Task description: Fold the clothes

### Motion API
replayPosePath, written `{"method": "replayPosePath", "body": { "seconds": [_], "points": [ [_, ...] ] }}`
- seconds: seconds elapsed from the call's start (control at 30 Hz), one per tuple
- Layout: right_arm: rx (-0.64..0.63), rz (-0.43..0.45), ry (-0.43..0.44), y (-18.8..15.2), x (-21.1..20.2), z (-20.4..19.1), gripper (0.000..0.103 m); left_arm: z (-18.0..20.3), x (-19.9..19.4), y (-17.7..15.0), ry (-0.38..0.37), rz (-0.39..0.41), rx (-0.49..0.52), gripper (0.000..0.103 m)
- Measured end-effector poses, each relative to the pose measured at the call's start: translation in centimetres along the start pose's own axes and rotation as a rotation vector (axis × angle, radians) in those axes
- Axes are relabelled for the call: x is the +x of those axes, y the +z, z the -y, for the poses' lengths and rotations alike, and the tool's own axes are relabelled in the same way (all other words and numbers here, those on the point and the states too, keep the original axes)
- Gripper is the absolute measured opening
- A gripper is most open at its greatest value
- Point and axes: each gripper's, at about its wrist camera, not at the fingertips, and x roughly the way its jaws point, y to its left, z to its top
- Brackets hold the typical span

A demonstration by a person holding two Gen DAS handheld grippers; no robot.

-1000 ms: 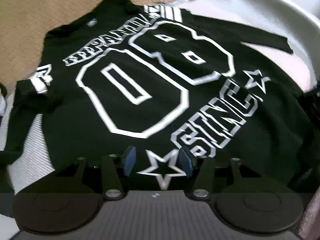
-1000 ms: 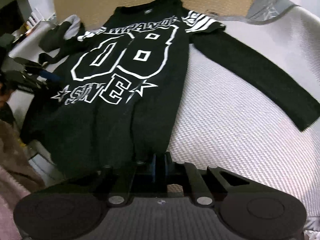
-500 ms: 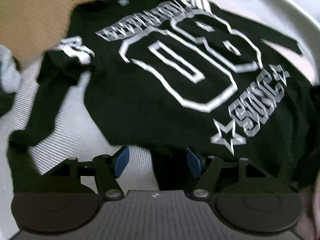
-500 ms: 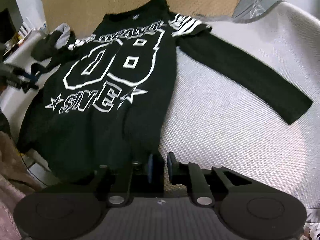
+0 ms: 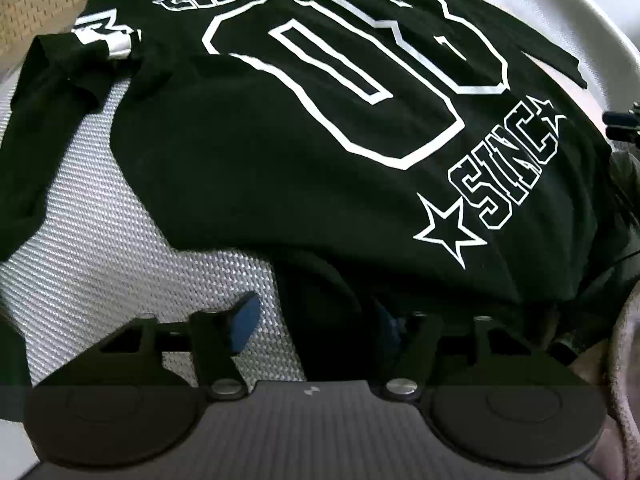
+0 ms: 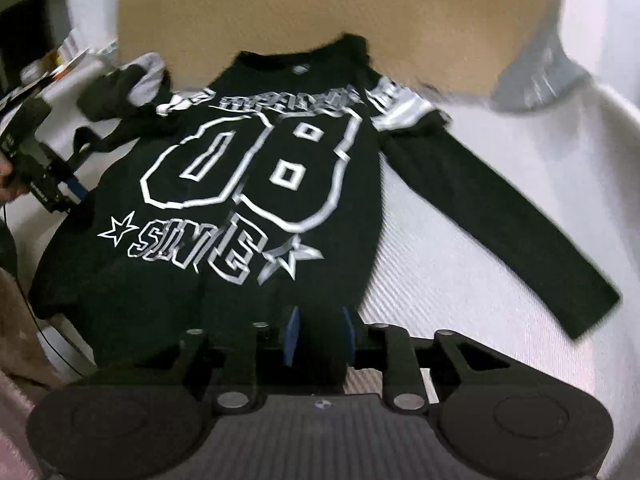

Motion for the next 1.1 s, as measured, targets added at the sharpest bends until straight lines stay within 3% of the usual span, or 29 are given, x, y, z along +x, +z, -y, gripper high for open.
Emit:
{"method": "replayPosePath", "body": {
  "seconds": [0.2, 0.27, 0.43, 0.53, 0.7, 0.9, 1.0, 1.1],
  "points": [
    [-0.083, -0.005, 0.061, 2.5, 4.4, -2.6, 0.034, 0.3, -0.4, -0.6, -0.007, -0.035, -0.025, 0.01],
    [-0.11, -0.005, 0.083, 2.9, 5.8, -3.5, 0.034, 0.7, -0.5, -0.9, 0.0, -0.043, -0.023, 0.005],
    [-0.182, -0.008, 0.006, 4.1, 9.5, -4.6, 0.034, 1.7, -1.1, -1.4, 0.026, -0.101, -0.019, 0.004],
    [-0.148, -0.041, -0.037, 4.4, 11.2, -3.8, 0.034, 2.1, -1.3, -2.1, 0.039, -0.144, -0.009, 0.004],
    [-0.091, -0.055, -0.023, 3.7, 11.9, -2.8, 0.034, 4.0, -1.1, -3.6, 0.06, -0.224, 0.046, 0.004],
    [-0.107, -0.059, -0.026, 3.5, 11.6, -3.1, 0.035, 5.0, -0.5, -4.1, 0.026, -0.323, 0.073, 0.004],
    [-0.101, -0.058, -0.021, 3.3, 11.3, -3.1, 0.035, 4.9, -0.7, -4.0, 0.017, -0.321, 0.06, 0.005],
    [-0.094, -0.049, -0.021, 3.0, 11.0, -3.1, 0.035, 4.8, -2.4, -3.6, 0.029, -0.272, 0.051, 0.013]
  ]
}}
